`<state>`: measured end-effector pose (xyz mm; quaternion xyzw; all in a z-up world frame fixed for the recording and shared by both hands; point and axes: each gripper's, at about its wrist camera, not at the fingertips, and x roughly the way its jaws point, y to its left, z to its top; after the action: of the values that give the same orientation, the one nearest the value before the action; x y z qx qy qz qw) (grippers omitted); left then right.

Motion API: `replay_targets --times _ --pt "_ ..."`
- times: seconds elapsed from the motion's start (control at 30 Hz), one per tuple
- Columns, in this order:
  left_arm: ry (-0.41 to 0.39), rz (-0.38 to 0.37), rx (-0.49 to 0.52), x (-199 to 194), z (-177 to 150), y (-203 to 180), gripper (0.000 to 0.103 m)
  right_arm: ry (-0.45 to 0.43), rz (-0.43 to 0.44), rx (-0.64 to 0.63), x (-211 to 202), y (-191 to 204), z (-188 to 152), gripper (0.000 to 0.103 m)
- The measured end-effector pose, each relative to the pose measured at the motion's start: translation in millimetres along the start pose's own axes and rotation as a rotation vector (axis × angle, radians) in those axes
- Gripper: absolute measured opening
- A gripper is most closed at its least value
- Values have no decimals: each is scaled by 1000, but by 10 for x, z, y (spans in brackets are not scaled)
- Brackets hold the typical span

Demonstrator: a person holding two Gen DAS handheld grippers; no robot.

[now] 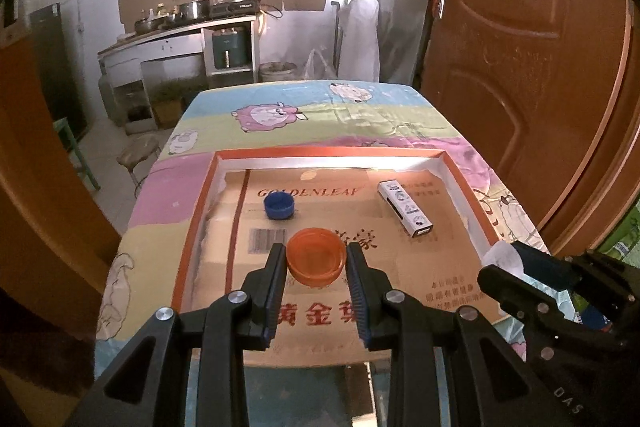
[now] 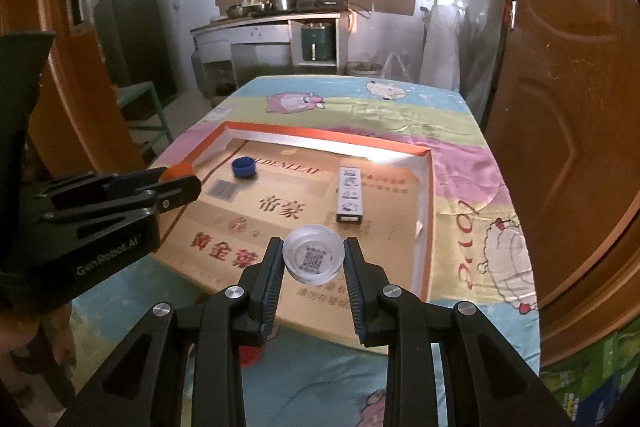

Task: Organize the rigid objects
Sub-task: 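Carry the orange cap and white cap over the cardboard tray with both tools, then lower both caps into the tray and open both tools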

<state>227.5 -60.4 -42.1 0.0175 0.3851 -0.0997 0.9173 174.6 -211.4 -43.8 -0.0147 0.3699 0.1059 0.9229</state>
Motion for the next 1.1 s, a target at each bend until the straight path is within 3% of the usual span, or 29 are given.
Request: replay_targets --times 0.5,1.1 --pt "50 -4 47 443 285 -199 31 59 -35 -7 431 -430 246 30" --pt "128 -13 45 1002 478 -211 31 151 5 52 1066 -841 550 30"
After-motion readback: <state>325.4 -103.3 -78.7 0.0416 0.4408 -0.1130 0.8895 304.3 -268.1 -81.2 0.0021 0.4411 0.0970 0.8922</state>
